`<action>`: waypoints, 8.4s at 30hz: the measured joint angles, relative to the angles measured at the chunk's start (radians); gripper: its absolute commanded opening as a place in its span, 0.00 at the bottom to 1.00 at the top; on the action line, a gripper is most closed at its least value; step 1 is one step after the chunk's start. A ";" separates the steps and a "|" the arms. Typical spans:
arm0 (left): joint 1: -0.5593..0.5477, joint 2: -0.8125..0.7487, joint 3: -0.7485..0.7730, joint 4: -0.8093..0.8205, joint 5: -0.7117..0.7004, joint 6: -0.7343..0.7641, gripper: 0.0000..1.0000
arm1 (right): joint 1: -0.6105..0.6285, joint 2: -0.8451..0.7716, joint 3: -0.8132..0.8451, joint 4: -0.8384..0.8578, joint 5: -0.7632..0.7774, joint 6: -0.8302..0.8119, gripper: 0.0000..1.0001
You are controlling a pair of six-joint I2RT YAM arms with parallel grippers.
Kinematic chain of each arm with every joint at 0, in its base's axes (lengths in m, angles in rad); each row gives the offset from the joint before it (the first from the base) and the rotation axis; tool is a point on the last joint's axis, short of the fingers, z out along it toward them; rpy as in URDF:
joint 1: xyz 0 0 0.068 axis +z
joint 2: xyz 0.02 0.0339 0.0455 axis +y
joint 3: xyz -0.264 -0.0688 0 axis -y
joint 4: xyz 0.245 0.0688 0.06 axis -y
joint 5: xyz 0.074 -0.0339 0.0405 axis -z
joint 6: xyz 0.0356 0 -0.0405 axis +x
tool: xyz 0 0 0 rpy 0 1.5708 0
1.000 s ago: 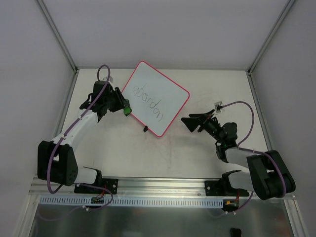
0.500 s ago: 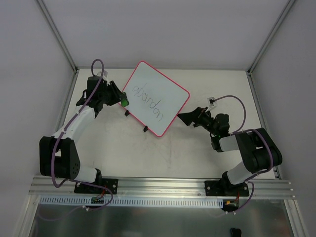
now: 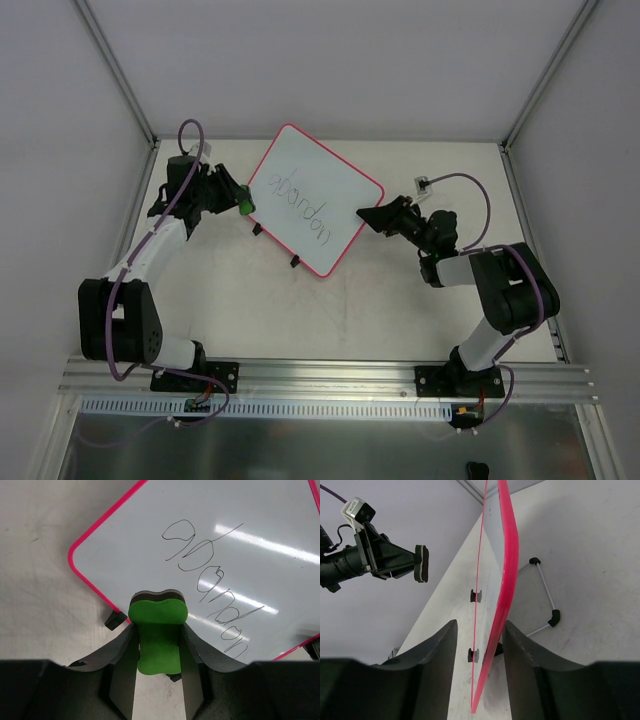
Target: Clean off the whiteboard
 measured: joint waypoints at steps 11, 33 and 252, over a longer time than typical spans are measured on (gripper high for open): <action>0.000 0.068 0.044 0.014 0.035 0.083 0.13 | 0.008 0.070 0.066 -0.003 -0.011 0.047 0.32; 0.000 0.311 0.196 0.102 0.137 0.273 0.01 | 0.020 0.076 0.072 -0.005 -0.008 0.068 0.00; -0.703 0.313 0.050 0.472 -0.385 0.356 0.00 | 0.013 0.101 0.116 -0.035 -0.011 0.040 0.00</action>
